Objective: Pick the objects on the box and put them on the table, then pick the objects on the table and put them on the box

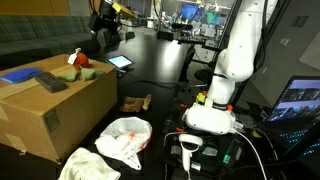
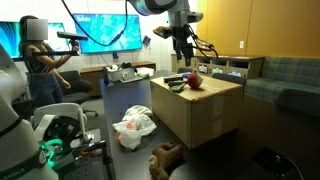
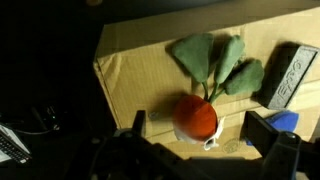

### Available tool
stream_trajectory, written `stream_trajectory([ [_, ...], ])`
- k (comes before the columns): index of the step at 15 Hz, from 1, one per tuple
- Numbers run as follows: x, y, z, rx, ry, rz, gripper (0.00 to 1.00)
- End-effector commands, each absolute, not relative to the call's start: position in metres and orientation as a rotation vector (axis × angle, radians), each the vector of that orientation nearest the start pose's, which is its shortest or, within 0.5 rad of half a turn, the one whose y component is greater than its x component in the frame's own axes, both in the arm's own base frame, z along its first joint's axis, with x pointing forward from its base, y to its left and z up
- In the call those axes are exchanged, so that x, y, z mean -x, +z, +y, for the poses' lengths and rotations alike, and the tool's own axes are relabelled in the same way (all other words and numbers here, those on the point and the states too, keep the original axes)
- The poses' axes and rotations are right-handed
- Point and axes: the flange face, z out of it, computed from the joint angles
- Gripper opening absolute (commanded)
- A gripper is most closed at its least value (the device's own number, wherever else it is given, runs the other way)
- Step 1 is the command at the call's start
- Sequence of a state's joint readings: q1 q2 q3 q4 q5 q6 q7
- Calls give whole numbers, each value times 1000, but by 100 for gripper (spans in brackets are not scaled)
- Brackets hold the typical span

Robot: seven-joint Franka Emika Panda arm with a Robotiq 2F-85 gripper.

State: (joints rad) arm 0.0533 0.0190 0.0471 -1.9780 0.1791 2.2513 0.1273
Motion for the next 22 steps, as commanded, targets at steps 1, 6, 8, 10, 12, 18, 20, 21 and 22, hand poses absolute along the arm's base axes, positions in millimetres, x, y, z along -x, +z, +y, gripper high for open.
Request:
stream_trajectory([
  [1, -619, 489, 83, 2889, -438, 236, 100],
  [6, -651, 478, 115, 2877, -455, 248, 100],
  [8, -661, 467, 130, 2891, -431, 227, 100],
  [10, -666, 457, 142, 2924, -411, 209, 100],
  [12, -671, 443, 151, 2965, -394, 195, 100],
  [18, -689, 408, 154, 3102, -419, 254, 100],
  [20, -694, 403, 147, 3131, -431, 288, 100],
  [21, -696, 399, 145, 3143, -437, 300, 100],
  [22, -698, 397, 143, 3158, -434, 308, 100],
])
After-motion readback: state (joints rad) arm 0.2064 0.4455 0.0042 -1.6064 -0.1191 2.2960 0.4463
